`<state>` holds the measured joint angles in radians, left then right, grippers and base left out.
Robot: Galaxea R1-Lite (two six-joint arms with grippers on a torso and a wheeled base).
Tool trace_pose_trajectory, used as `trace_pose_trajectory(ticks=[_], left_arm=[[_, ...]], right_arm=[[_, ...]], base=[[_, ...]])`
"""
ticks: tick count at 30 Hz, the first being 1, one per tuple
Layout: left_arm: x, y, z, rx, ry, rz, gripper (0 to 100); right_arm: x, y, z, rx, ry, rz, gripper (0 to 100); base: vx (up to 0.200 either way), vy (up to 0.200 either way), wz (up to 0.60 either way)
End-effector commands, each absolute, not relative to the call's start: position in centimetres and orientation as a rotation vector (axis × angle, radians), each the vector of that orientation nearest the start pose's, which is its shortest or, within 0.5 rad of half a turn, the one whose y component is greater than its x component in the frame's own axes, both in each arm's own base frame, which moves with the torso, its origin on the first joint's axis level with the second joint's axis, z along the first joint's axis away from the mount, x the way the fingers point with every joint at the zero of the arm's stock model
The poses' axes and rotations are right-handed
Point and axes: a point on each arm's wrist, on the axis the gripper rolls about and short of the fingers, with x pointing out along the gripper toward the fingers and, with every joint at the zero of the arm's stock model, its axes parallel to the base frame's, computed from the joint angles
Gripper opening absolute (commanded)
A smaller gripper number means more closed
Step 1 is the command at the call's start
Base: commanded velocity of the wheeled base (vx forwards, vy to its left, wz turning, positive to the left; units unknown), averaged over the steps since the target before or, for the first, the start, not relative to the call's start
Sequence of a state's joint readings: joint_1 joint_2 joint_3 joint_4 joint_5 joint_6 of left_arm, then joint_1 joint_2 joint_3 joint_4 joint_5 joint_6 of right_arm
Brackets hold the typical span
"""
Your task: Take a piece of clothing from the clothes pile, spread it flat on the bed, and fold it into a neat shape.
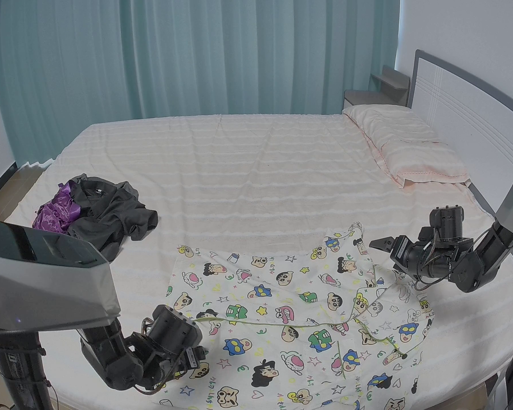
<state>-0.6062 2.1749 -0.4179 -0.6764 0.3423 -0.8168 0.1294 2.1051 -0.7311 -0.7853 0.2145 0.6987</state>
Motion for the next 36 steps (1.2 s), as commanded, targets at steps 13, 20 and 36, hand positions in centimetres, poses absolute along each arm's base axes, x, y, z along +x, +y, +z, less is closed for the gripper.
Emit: trace_pose_trajectory(ticks=[13, 20, 36], left_arm=[[19.3, -16.3, -3.9, -0.151, 1.018, 0.083, 100], [19.2, -16.2, -2.0, -0.239, 0.974, 0.07, 100], [20.1, -16.2, -1.1, -0.499, 0.983, 0.122, 100]], right_arm=[[34.3, 4.9, 4.3, 0.696, 0.689, 0.112, 100], [34.3, 4.9, 4.2, 0.696, 0.689, 0.11, 100], [34.4, 4.9, 4.3, 0.696, 0.685, 0.112, 100]], base=[[0.0, 0.0, 0.0], [0.0, 0.0, 0.0], [0.0, 0.0, 0.0]])
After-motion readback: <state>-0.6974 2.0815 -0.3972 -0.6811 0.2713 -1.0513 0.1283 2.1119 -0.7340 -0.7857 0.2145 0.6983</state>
